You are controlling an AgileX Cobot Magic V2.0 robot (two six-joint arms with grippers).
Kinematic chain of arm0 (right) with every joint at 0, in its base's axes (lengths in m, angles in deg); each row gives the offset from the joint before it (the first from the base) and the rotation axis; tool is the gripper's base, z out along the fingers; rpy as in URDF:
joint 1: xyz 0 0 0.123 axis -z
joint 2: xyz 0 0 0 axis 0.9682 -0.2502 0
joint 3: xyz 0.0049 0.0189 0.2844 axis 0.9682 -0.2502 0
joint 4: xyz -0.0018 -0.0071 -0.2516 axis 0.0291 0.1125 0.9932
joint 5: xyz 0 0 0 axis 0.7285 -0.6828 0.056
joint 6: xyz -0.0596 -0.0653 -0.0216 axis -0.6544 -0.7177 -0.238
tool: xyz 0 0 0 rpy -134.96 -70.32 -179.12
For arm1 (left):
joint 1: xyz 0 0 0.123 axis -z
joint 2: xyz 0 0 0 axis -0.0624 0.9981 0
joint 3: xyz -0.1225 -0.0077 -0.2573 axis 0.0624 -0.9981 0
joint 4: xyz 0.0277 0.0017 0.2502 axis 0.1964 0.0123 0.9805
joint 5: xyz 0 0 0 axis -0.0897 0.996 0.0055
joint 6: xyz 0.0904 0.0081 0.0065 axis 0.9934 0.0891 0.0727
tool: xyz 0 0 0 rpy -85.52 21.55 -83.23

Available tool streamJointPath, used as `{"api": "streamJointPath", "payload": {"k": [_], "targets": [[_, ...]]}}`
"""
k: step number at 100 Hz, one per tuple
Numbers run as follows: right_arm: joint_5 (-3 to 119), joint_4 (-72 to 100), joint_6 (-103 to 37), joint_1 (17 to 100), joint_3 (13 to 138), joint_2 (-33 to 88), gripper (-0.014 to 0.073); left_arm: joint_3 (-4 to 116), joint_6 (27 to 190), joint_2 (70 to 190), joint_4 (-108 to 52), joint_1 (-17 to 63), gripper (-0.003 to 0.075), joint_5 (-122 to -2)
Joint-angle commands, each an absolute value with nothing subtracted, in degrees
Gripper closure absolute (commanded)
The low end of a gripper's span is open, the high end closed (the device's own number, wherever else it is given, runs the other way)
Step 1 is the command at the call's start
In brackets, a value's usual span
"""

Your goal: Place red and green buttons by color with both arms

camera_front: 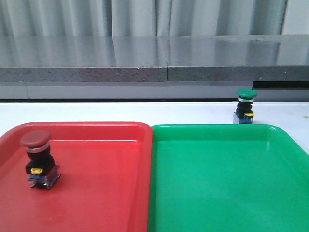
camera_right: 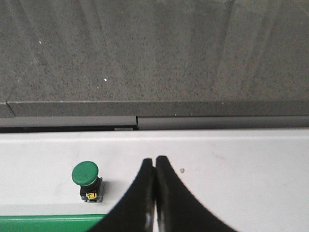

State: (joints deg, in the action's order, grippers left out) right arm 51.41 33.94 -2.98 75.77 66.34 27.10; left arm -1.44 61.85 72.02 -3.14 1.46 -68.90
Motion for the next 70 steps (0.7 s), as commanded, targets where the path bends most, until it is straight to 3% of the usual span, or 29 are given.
{"api": "streamJointPath", "payload": {"k": [1,15,22,41,48,70], "targets": [[52.6,34.6,-3.2,76.2,70.4,23.5,0.0657,-2.2,61.9,70.2,-3.4,1.3,0.0741,-73.0],[45.4,34.5,-3.2,74.5,76.1,16.3,0.0645,-2.2,61.9,70.2,-3.4,1.3,0.0741,-73.0],[41.5,34.5,-3.2,72.9,79.6,13.1,0.0579,-2.2,61.9,70.2,-3.4,1.3,0.0741,-73.0],[34.7,34.5,-3.2,68.1,86.9,5.4,0.0182,-2.2,61.9,70.2,-3.4,1.3,0.0741,-73.0],[33.3,34.1,-3.2,66.8,89.2,2.7,0.0082,-2.2,61.9,70.2,-3.4,1.3,0.0741,-73.0],[26.8,27.9,-3.2,66.1,97.4,-6.2,0.0062,-2.2,61.9,70.2,-3.4,1.3,0.0741,-73.0]]}}
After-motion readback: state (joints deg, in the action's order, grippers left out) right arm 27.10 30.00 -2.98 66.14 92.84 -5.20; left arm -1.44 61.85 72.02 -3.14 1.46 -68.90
